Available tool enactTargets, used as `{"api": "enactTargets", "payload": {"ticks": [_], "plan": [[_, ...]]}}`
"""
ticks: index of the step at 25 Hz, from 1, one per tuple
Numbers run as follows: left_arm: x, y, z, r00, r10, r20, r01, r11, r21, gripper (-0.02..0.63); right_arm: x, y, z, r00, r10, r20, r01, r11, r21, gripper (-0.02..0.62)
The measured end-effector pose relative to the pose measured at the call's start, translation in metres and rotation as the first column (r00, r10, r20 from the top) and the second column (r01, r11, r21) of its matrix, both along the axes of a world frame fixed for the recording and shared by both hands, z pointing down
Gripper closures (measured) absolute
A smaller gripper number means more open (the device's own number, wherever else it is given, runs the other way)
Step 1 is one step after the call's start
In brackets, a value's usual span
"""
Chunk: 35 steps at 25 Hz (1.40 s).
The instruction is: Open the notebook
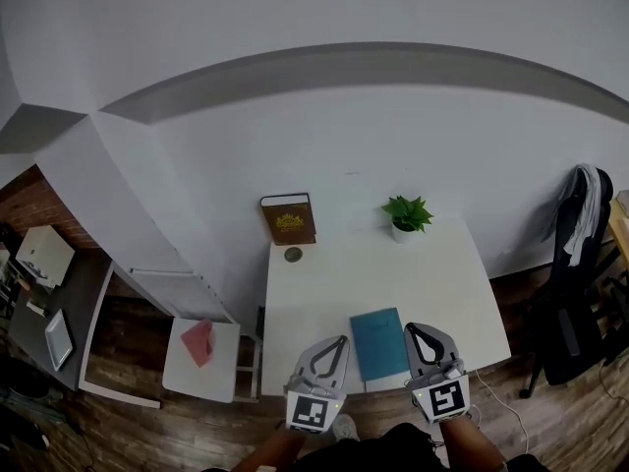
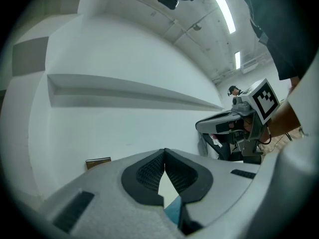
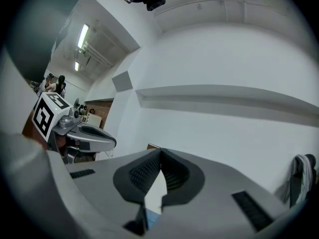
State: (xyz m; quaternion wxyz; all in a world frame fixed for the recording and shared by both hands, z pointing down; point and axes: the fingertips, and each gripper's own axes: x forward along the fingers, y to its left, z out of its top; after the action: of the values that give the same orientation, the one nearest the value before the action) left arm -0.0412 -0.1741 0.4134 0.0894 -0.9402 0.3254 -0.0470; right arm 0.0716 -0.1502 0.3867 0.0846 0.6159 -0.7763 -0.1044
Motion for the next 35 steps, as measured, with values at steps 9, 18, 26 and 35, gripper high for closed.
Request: {"api": "enactTargets", "payload": {"ticks": [9,18,26,35], "plan": [[0.025,-0.032,0.026,0.999,-0.024,0.031,0.026,0.997,-0.066,0.614,0.02,-0.037,0.028,0.999,-0.041,0.02,0.042,0.996,-0.077,0.591],[0.06,-0.036,0.088,0.974,-0.043,0.221,0.07,0.991,-0.117,0.614,0.052,-0.052,0.064,0.995,-0.088,0.045,0.094,0.985,-0.147,0.591],[0.089,-0.006,0.152,0.923,0.022,0.383,0.054,0.981,-0.187,0.613,0.07,-0.046,0.106,0.991,-0.114,0.07,0.127,0.966,-0.224,0.591],[0.115,0.032,0.223,0.816,0.184,0.548,-0.048,0.966,-0.254,0.433,0.079,-0.039,0.144,0.986,-0.111,0.12,0.142,0.946,-0.292,0.589]]}}
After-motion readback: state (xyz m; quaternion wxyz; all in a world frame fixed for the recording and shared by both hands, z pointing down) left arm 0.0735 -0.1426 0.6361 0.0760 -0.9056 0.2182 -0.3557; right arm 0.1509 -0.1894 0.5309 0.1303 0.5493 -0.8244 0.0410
